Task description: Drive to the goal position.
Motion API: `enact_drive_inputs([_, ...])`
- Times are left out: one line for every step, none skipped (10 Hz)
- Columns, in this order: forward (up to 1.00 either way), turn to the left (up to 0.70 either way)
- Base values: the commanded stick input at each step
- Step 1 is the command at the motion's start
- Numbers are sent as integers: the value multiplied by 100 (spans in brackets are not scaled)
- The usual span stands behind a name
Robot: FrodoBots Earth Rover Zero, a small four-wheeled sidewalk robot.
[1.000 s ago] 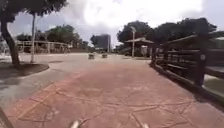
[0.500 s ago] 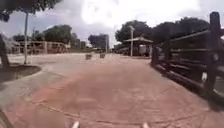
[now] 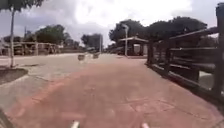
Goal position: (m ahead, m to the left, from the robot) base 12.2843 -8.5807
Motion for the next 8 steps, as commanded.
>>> enact_drive_inputs([70, -10])
enact_drive_inputs([70, 0])
enact_drive_inputs([70, 0])
enact_drive_inputs([70, 0])
enact_drive_inputs([70, -1])
enact_drive_inputs([70, -9])
enact_drive_inputs([70, -33])
enact_drive_inputs([70, -33])
